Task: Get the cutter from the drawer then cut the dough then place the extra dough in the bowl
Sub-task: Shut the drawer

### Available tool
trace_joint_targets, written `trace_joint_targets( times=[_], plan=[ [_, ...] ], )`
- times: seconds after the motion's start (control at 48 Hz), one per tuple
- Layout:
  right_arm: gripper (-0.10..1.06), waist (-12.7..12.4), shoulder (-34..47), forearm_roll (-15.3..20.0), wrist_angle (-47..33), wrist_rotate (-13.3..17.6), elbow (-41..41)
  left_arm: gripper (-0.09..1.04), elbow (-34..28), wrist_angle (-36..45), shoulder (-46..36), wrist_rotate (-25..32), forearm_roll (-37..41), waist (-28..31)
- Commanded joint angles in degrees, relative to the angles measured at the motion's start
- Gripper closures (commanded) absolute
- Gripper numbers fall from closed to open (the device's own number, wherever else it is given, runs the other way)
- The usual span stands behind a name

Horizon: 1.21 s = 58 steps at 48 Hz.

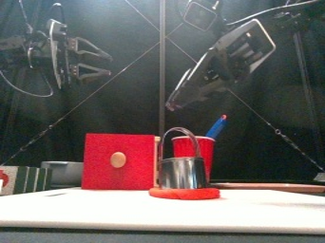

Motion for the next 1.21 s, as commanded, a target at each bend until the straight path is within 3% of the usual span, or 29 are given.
trace_joint_targets(
  times=[0.021, 0.229, 0.438, 0.854, 1.208],
  plan=[
    [0.30, 0.2, 1.0, 0.3, -0.1, 0.1, -3.2, 0.17, -5.2, 10.5, 0.2, 0.2, 1.8, 6.4],
    [0.51, 0.2, 4.5, 0.1, -0.2, 0.0, -6.9, 0.39, -12.7, 31.7, 1.2, -0.2, 13.3, 12.4],
    [0.70, 0.4, 8.9, -0.5, -0.2, -1.0, -10.5, 0.46, -17.8, 45.4, 5.4, 0.1, 19.2, 14.8],
    [0.70, 0.7, 15.3, -1.3, 1.1, -0.8, -16.2, 0.46, -28.8, 52.2, 22.1, 1.1, 28.8, 19.9],
    [0.70, 0.3, 17.7, -3.2, 9.4, -0.8, -20.0, 0.46, -38.8, 60.6, 34.3, 9.8, 27.6, 19.8]
  ],
)
